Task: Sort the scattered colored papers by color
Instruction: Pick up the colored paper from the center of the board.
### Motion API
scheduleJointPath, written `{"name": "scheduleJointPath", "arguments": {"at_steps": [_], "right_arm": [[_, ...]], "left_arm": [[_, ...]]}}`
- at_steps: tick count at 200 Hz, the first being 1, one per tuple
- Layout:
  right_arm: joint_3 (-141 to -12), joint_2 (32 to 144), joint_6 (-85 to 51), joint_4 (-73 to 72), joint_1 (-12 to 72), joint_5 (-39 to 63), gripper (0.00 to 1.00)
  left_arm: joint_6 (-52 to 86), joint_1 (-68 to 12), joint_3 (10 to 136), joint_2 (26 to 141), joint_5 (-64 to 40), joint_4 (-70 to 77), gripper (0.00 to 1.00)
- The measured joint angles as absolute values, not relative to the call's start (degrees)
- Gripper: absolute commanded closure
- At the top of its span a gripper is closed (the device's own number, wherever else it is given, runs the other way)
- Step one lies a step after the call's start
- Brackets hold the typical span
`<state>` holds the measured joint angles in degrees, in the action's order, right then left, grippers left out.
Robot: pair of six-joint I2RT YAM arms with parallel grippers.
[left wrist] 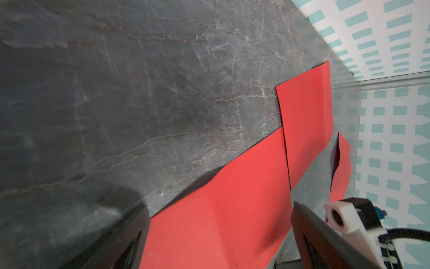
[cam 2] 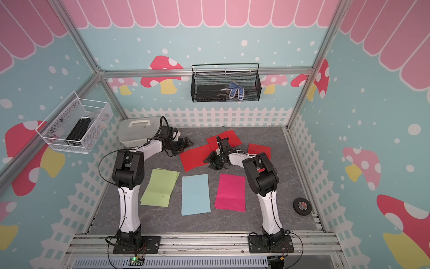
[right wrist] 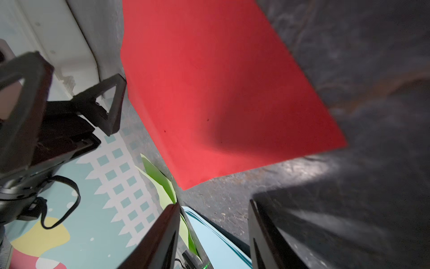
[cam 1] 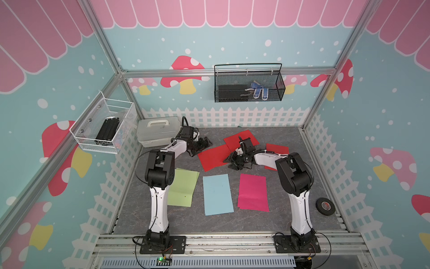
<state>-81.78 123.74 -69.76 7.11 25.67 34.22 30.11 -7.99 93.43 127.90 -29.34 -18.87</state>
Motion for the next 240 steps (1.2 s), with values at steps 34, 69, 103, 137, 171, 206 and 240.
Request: {"name": "scheduleJointPath", "arguments": {"at_steps": [34,69,103,137,171,206,240], "right_arm": [[-85.36,126.28,-69.21,7.09,24.97,34.83,0.49],[-90.72,129.97,-68.71,7.40,24.64,35.92,0.49],[-96.03,133.27,-68.14,8.40,24.62,36.67,0.49],[-99.13,134.65,-66.43,10.41,24.62,36.03,0.48],[-99.90,134.65,-64.90,12.05,24.32,34.87,0.48],[-100.18,134.65,-64.29,12.43,23.40,34.15,0.47],[-101.08,135.04,-64.29,12.69,22.68,34.02,0.47]], "left_arm": [[31.07,-7.99,89.36,125.49,-29.36,-17.08,0.01],[31.57,-7.99,87.09,124.27,-29.36,-15.64,0.01],[32.08,-7.99,86.67,124.07,-29.36,-15.09,0.01],[32.58,-8.01,85.25,123.11,-29.32,-14.72,0.01],[33.10,-8.01,81.80,120.46,-29.12,-14.85,0.01],[34.54,-8.01,78.13,117.62,-29.17,-14.61,0.01],[36.01,-8.01,76.71,116.66,-29.67,-13.02,0.01]]}}
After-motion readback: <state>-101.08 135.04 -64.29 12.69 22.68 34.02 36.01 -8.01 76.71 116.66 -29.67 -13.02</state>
